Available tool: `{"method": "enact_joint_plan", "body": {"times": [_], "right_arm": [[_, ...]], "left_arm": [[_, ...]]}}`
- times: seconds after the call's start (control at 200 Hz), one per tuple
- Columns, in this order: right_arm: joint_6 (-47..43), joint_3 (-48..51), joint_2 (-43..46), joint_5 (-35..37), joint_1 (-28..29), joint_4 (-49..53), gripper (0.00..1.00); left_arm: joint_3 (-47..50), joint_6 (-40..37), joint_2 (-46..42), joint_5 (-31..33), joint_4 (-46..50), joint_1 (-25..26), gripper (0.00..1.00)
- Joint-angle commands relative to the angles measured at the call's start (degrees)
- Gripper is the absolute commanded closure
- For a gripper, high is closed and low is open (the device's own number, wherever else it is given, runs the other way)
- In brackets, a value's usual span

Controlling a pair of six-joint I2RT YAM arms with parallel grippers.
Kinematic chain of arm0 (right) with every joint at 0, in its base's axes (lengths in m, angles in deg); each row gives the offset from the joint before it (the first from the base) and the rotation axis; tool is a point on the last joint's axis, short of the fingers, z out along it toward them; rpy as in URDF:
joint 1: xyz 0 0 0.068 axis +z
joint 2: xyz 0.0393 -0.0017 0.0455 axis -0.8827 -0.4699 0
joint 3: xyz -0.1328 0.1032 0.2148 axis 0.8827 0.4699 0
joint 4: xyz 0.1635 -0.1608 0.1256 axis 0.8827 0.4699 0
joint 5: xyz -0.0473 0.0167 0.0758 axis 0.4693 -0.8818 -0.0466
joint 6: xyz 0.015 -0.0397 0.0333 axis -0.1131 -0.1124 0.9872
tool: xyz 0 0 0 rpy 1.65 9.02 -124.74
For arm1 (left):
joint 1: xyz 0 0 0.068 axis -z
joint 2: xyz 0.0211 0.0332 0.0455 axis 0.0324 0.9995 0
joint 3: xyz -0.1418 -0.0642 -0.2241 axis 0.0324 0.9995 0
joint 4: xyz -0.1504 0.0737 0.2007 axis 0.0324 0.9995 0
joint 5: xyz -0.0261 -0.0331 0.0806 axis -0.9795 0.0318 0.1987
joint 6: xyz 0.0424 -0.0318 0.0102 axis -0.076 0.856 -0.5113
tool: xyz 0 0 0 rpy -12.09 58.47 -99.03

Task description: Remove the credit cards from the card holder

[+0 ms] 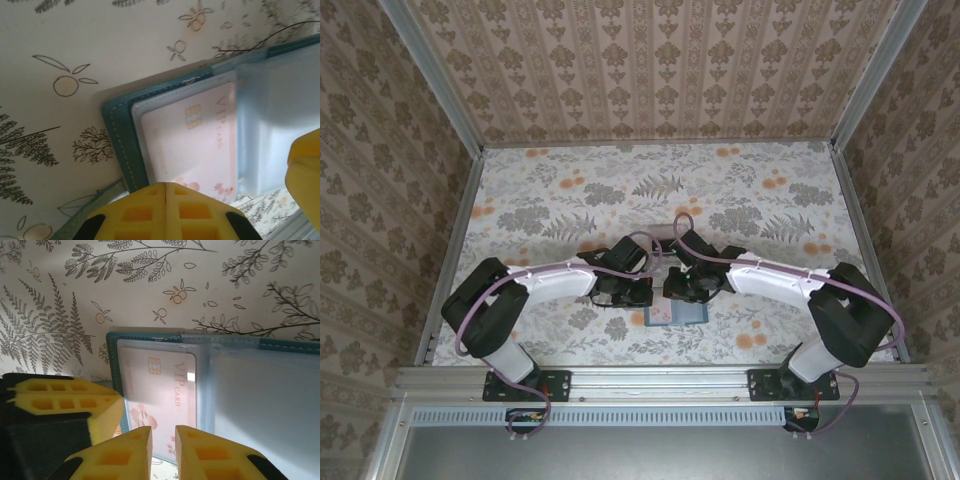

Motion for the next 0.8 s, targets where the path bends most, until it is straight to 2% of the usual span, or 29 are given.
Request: {"method": "enact_joint_plan", "body": {"times": [0.0, 0.505, 0.79], "right_arm": [[0.5, 0.7, -2.04, -2.66, -0.48, -2.09, 0.8], [0.19, 1.45, -7.31, -3.75, -0.69, -4.05, 0.78], [-1.43, 1.47, -5.9, 2.8, -0.7, 1.16, 0.69]], "left_arm": [[-0.52, 0.33, 1.6, 0.02, 1.06, 0.43, 0.99], [0.17, -0.69, 2.58, 0.61, 2.06, 0.37, 0.99], [0.16, -1.05, 1.98, 1.47, 3.3, 0.37, 0.99]]}}
